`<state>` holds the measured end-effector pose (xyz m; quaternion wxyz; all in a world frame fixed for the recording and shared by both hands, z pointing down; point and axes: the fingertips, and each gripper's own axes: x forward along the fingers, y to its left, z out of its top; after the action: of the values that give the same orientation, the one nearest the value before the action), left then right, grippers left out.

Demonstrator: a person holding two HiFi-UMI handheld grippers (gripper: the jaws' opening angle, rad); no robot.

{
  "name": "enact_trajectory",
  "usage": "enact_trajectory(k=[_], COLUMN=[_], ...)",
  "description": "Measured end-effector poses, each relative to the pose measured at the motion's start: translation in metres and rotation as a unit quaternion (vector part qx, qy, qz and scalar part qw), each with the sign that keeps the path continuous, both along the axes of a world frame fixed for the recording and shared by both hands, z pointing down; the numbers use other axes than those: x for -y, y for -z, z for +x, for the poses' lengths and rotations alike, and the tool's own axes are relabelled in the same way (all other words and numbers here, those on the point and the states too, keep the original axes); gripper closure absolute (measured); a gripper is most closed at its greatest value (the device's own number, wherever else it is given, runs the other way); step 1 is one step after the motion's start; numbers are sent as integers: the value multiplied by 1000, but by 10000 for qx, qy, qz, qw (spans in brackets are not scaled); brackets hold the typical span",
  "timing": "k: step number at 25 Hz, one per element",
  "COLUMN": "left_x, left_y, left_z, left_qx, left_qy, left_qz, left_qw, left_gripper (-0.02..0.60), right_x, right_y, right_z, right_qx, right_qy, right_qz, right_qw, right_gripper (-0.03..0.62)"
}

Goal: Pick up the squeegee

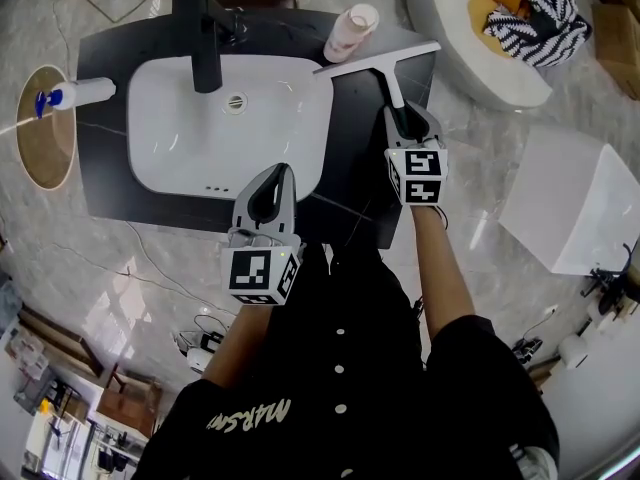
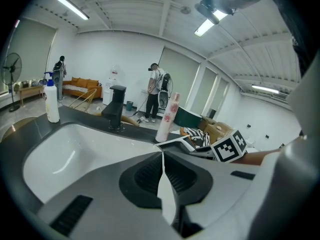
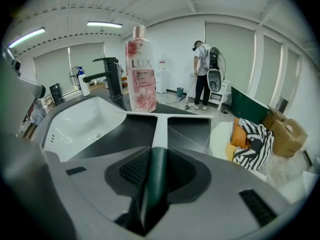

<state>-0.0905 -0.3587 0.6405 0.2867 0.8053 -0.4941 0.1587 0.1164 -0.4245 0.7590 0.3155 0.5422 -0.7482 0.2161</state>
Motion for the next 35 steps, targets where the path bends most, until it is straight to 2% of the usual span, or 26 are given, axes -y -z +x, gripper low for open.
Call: enact_trajectory(k=[4, 13, 22, 31, 35], left_x=[-1, 4, 9, 15, 31], left_y=[3, 34, 89, 160, 196], left_z=[1, 0, 5, 13, 12], left_qx=[-4, 10, 42, 11, 61], left_qy=[-47, -106, -145, -142, 1], left_qz=[38, 384, 977, 1684, 2122], left_qw=[10000, 9992, 9951, 9856, 9772], left_gripper=[560, 561, 560, 560, 561], right_x=[0, -2, -21, -24, -11], right_y=[1, 46, 133, 264, 310], right_z=[1, 1, 8, -17, -29], right_qx=[-16, -233, 24, 407, 554], right_qy=[-31, 170, 87, 315, 510], right_qz=[-44, 365, 974, 2189, 2731], right_qw=[10000, 9989, 9952, 9744, 9590], right_gripper=[507, 507, 507, 507, 507])
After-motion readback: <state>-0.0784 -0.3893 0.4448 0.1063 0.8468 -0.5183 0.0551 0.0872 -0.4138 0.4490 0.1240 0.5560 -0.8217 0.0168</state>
